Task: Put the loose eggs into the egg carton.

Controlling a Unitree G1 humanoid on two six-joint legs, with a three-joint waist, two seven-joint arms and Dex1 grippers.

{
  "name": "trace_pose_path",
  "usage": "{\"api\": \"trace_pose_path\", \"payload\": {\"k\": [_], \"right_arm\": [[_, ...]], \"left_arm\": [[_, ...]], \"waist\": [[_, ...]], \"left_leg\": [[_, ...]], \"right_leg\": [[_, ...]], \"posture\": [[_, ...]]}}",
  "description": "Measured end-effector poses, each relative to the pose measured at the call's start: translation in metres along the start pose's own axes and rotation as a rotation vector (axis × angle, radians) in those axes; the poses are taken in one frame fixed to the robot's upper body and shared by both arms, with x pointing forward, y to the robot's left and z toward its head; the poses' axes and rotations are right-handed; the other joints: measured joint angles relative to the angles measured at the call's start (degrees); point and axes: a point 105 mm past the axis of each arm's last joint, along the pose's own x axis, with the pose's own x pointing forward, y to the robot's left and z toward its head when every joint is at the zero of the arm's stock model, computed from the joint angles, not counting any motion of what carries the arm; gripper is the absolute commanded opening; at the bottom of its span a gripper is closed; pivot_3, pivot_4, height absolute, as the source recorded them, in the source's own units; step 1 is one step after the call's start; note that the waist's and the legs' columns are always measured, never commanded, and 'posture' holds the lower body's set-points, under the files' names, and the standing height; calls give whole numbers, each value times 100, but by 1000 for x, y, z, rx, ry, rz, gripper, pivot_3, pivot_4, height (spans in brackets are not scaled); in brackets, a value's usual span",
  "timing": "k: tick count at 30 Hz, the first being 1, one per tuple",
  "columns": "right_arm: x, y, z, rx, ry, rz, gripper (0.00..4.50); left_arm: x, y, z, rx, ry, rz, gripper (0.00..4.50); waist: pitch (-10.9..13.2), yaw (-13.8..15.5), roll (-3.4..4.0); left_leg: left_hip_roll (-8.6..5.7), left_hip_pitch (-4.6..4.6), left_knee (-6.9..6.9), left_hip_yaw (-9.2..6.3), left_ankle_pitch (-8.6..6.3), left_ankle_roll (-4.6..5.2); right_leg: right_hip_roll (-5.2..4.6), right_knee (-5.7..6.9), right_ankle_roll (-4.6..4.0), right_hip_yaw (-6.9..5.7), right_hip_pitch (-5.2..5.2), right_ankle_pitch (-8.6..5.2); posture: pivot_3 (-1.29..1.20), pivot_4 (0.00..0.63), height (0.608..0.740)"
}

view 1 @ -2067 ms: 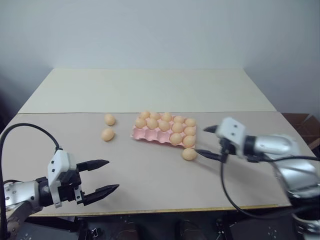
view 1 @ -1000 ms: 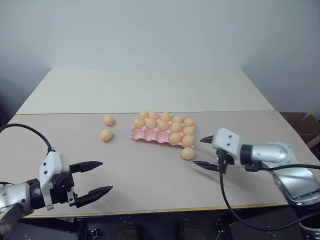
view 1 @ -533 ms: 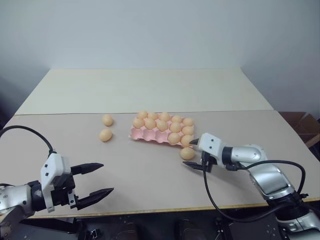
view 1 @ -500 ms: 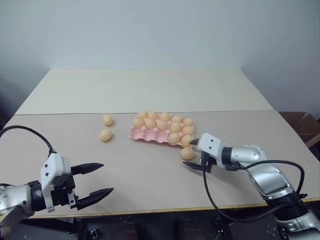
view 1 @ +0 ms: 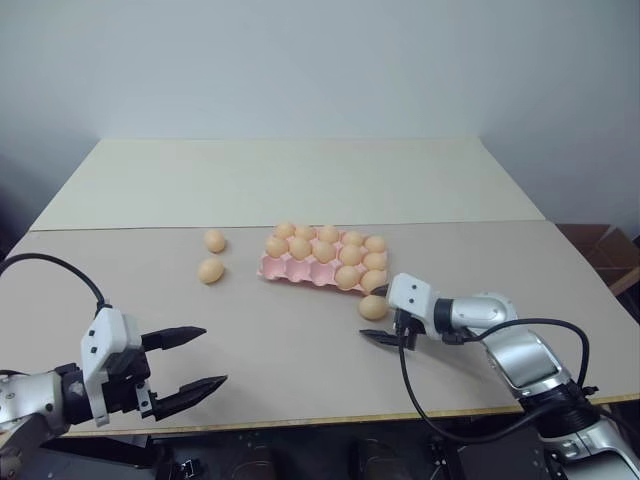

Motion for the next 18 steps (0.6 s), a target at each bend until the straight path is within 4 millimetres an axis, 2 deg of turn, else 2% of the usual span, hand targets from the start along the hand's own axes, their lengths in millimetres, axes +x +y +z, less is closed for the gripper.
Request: {"api": "trace_pose_path", "payload": {"k": [1, 6, 7, 18], "right_arm": [[0, -1, 0, 2, 0, -1, 3883], [3, -3, -3, 12, 9, -7, 2197], [3, -3, -3, 10, 9, -9, 2005], [-2, 1, -1, -13, 3, -3, 1925]], "left_arm": [[0, 0, 0, 1, 0, 1, 4500], [0, 1, 1, 4, -2, 6, 4500], [0, 1, 1, 5, -3, 8, 4500], [0, 0, 0, 3, -1, 7, 4500]], "waist": [[0, 0, 0], [0, 0, 0], [0, 0, 0], [0, 8, 0]], "left_leg": [[0, 1, 0, 0, 0, 0], [0, 0, 0, 0, 0, 0], [0, 0, 0, 0, 0, 0], [0, -3, 0, 0, 0, 0]], "right_leg": [[0, 0, 0, 0, 1, 0], [0, -1, 0, 0, 0, 0], [0, -1, 0, 0, 2, 0], [-1, -2, 0, -1, -1, -1]], "posture": [[0, 150, 740], [0, 150, 740], [0, 150, 740], [0, 150, 740]]}}
